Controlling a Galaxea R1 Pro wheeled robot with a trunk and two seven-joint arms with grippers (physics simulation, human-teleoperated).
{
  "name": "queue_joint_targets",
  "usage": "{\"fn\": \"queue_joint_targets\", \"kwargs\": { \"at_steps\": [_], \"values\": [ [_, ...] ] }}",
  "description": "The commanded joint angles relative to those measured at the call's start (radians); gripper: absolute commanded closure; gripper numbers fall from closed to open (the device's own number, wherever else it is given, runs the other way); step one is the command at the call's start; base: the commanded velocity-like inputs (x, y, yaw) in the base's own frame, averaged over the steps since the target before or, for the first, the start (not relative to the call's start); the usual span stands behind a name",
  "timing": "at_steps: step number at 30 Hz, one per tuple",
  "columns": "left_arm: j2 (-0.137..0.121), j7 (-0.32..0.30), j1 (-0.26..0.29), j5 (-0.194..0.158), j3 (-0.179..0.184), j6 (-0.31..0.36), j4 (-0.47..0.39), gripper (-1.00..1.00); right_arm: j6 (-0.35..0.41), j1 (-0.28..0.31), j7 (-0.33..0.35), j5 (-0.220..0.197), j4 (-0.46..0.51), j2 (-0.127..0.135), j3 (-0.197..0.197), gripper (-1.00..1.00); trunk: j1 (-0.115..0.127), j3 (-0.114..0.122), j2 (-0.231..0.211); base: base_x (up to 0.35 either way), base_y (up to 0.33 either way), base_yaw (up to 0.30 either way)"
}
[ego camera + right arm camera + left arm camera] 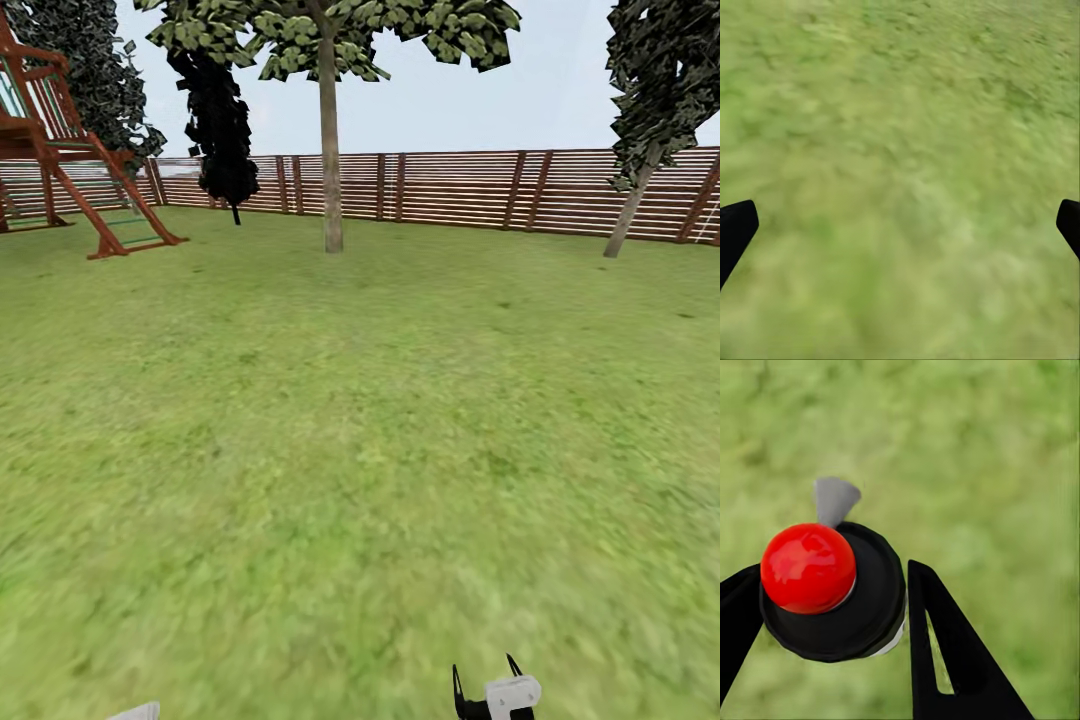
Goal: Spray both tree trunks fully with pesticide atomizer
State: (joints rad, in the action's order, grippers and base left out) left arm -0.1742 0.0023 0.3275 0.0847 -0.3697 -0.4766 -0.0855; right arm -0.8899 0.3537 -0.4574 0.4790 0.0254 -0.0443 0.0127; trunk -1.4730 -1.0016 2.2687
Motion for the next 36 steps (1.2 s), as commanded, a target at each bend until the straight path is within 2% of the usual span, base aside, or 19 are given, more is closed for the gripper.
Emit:
{"fn": "queue_joint_targets", "kwargs": {
  "at_steps": [1, 36],
  "values": [
    [0.000, 0.001, 0.001, 0.009, -0.007, -0.004, 0.001, 1.00, 0.000, 0.001, -0.010, 0.009, -0.001, 0.000, 0.001, -1.00, 0.000, -0.001, 0.000, 0.339, 0.000, 0.000],
    [0.000, 0.001, 0.001, 0.009, -0.007, -0.004, 0.001, 1.00, 0.000, 0.001, -0.010, 0.009, -0.001, 0.000, 0.001, -1.00, 0.000, -0.001, 0.000, 0.339, 0.000, 0.000]
  ]
}}
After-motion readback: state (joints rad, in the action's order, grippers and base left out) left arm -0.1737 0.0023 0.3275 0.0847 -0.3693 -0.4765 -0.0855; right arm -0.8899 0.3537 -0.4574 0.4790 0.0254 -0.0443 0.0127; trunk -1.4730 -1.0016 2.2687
